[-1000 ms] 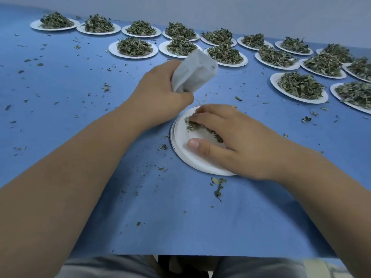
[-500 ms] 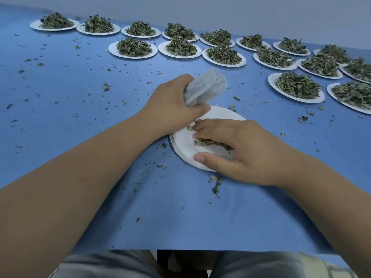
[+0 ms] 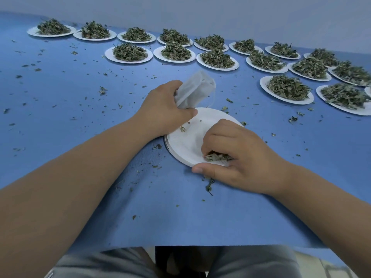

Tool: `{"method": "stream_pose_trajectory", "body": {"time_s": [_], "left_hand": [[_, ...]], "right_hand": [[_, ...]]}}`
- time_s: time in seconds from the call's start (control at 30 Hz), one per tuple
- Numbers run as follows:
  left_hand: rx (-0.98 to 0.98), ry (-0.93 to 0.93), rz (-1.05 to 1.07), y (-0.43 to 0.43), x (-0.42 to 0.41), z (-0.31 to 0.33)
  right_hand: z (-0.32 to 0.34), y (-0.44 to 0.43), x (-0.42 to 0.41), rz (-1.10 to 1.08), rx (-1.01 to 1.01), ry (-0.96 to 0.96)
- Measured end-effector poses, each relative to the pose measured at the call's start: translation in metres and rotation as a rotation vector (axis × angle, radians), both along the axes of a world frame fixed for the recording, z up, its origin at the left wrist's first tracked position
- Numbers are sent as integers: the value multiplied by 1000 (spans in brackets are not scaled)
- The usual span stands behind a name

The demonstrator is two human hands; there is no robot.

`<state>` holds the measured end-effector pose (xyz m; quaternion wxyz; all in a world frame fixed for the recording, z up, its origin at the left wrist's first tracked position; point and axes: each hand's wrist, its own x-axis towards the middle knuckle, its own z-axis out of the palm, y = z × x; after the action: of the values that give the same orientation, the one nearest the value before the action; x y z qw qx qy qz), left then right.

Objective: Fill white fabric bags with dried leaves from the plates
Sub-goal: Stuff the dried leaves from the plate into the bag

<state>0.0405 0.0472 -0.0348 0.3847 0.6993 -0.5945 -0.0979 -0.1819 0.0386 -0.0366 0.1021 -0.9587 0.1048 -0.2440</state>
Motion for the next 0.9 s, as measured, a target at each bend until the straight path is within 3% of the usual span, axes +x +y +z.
{"method": "stream_pose_trajectory", "body": {"time_s": [0.23, 0.43, 0.6, 0.73, 0.9], "left_hand": [[24, 21, -3, 1, -1, 1], [11, 25, 4, 2, -2, 2], [-47, 14, 2, 4, 2, 2], [-89, -23, 18, 4, 3, 3], [-127, -84, 52, 3, 6, 2]], "right_hand": [[4, 6, 6, -77, 61, 0], [20, 1, 12, -274, 634, -140], [49, -18, 25, -503, 1070, -429], [73, -35, 43, -433, 1488, -909], [93, -49, 83, -313, 1607, -1322]]}}
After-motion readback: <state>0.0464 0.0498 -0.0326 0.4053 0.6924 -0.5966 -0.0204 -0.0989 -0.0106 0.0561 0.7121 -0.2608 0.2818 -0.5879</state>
